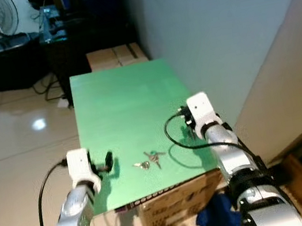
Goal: Hang keys on a hook
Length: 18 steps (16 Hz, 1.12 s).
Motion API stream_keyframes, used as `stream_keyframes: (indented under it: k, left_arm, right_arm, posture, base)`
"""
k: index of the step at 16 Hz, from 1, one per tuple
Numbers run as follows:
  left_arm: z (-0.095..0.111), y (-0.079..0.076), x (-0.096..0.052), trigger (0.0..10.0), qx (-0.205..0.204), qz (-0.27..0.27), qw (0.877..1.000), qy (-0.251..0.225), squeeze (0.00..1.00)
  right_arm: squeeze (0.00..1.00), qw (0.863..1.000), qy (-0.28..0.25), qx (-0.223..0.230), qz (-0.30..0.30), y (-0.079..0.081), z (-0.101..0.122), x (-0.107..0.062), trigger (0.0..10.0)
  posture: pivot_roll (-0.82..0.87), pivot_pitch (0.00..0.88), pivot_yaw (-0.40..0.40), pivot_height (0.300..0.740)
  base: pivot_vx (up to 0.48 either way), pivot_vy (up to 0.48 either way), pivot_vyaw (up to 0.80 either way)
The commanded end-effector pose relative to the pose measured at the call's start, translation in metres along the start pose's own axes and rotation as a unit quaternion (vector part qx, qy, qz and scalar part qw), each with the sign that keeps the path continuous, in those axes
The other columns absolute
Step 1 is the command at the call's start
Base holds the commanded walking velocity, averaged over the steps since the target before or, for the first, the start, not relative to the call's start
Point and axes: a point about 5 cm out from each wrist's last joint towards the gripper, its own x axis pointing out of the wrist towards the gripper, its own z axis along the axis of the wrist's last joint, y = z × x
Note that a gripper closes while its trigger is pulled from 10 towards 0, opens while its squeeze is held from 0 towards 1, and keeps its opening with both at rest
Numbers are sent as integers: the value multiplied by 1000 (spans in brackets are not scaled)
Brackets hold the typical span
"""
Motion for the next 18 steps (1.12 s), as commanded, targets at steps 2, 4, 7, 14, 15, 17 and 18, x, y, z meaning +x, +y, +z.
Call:
stream_keyframes:
  k: [2,4,7,14,15,17,18]
  left_arm:
    - [-8,-8,-2,10000,-7,-7,1000,6,0]
    - [-8,-12,0,10000,-6,-13,1000,5,0]
    - [-3,-18,4,10000,-11,-31,999,2,0]
    - [15,-18,14,10000,-6,-37,999,-23,0]
    - [20,-19,16,10000,-5,-39,999,-31,0]
    - [27,-19,19,10000,0,-40,998,-41,0]
    - [28,-18,19,10000,2,-39,998,-42,0]
  right_arm:
    - [0,1000,15,-12,0,-8,-7,-6,0]
    - [0,1000,13,-12,0,-8,-6,-6,0]
    - [0,1000,4,-6,-11,-6,-2,-6,0]
    - [0,999,-5,25,-47,-4,-2,-12,0]
    - [0,999,-8,22,-47,-5,-1,-13,0]
    - [0,998,-11,22,-52,-7,0,-12,0]
    - [0,998,-12,22,-54,-7,1,-12,0]
  posture:
    - [-234,0,-48,740]
    - [-239,0,-38,740]
    - [-261,0,11,740]
    - [-261,0,52,740]
    - [-262,0,56,740]
    - [-259,0,57,740]
    - [-258,0,59,740]
  base:
    - [0,0,0]
    - [0,0,0]
    - [0,0,0]
    - [0,0,0]
    - [0,0,0]
    - [0,0,0]
    - [0,0,0]
